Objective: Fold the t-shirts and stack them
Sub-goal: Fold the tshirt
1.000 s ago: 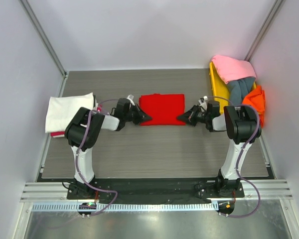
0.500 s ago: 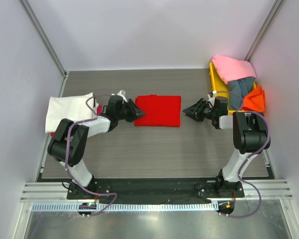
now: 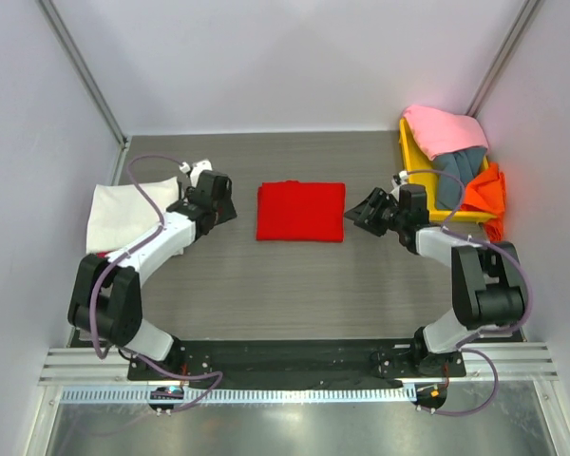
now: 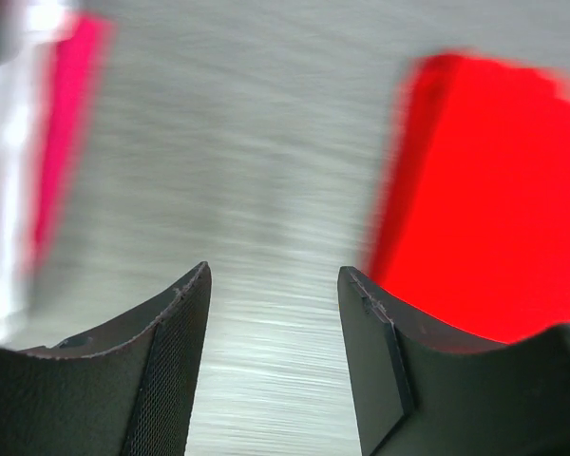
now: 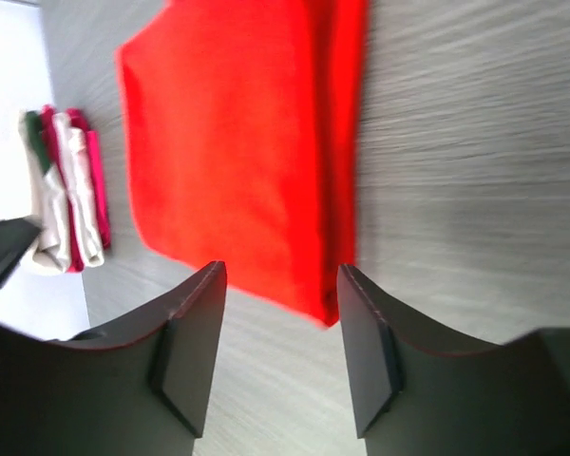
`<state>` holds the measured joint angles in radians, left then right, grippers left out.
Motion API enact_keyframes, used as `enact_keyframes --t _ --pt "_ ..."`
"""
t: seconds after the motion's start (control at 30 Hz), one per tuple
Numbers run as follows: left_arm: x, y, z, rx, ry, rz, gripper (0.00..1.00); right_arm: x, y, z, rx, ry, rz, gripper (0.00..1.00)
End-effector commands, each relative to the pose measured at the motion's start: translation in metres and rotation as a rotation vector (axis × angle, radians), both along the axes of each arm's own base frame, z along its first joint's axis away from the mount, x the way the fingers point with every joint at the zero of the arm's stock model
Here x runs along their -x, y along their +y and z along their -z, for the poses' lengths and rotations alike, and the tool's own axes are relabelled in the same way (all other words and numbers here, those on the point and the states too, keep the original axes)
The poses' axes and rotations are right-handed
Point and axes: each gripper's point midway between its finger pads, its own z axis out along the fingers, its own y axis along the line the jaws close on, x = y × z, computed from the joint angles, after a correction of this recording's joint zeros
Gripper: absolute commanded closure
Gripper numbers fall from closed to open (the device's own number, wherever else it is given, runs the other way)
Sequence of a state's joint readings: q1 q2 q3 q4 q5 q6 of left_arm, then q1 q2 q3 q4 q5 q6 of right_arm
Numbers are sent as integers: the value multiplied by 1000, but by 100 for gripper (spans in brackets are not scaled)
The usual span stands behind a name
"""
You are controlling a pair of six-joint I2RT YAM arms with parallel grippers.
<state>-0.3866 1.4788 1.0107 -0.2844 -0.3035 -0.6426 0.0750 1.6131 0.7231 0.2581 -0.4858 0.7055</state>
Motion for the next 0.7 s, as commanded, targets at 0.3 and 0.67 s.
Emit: enact_keyframes --t 0.3,0.67 --pt "-7 97 47 -749 332 -157 44 8 -6 -30 33 -94 31 48" --pt "-6 113 84 -935 474 -137 50 7 -3 -28 21 -88 29 49"
